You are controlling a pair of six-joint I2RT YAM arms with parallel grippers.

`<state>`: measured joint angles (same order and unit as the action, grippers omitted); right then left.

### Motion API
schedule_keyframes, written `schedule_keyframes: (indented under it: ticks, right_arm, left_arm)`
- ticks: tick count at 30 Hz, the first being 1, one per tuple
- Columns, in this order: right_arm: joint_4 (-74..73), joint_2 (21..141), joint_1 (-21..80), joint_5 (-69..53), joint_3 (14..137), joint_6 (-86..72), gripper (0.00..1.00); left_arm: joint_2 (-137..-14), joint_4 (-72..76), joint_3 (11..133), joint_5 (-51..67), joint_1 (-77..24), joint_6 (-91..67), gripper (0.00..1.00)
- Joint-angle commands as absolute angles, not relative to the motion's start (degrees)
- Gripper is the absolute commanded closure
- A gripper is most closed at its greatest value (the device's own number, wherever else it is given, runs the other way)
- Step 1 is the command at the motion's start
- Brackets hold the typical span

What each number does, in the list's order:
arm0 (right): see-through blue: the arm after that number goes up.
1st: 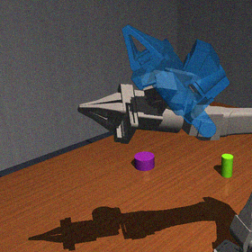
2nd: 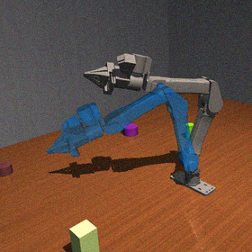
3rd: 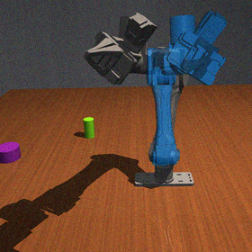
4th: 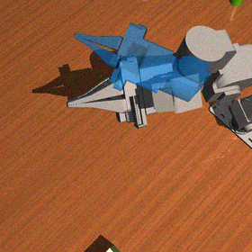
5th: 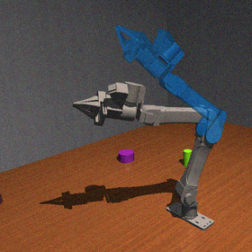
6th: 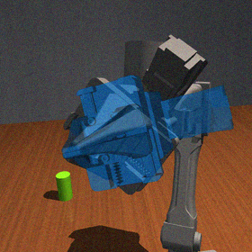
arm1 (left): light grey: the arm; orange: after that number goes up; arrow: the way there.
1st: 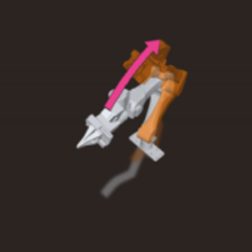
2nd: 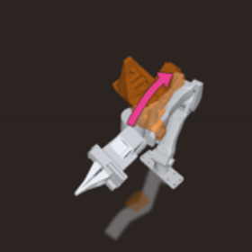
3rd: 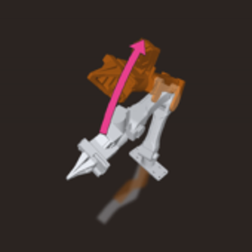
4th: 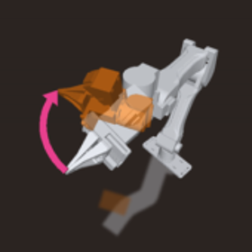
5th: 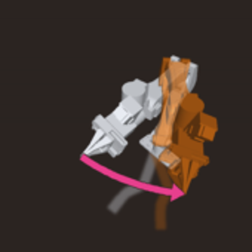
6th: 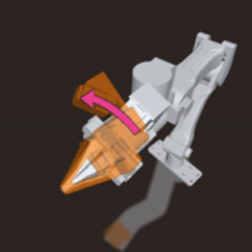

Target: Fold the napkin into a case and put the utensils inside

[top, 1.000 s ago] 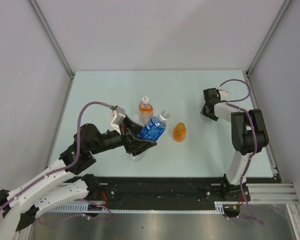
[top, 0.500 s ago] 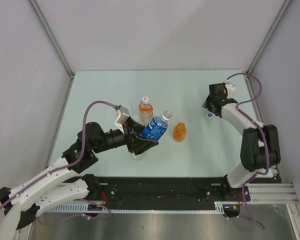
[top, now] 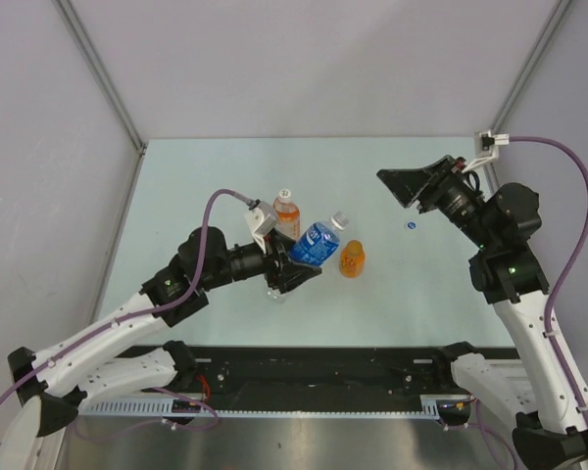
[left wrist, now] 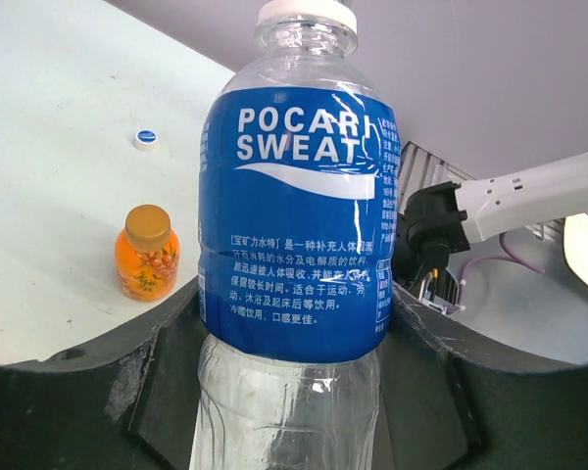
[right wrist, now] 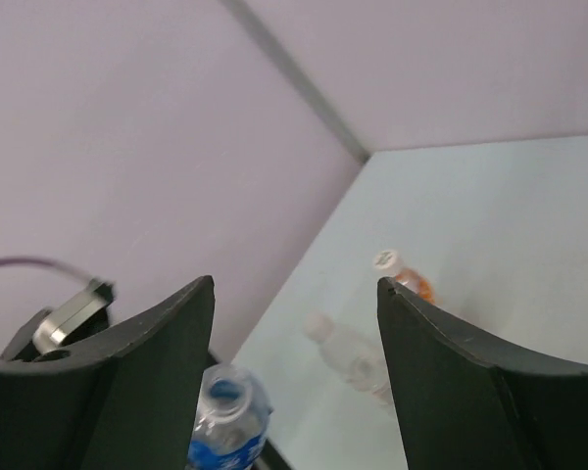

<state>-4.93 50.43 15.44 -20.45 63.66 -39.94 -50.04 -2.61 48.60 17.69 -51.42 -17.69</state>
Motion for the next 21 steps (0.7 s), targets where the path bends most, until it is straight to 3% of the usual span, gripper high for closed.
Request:
schedule_keyframes:
  ticks: [1,7,21]
  right_arm:
    - [-1.3,50.0,18.5,-37.4,61.6,-44.7,0.28]
    - [-4.9,49.3,27.8,-33.0,61.6,-40.3,0.17]
    - [-13.1,49.1,33.8,-22.2,61.6,-34.2,0.17]
  left_arm:
    - [-51.8,1.4,51.7,17.4,-51.6,-16.1,0.95]
    - [-55.5,4.0,53.3,19.3,-51.6,-17.0,0.95]
    - [-56.3,6.4,53.6,19.9,-51.7,-17.7,0.96]
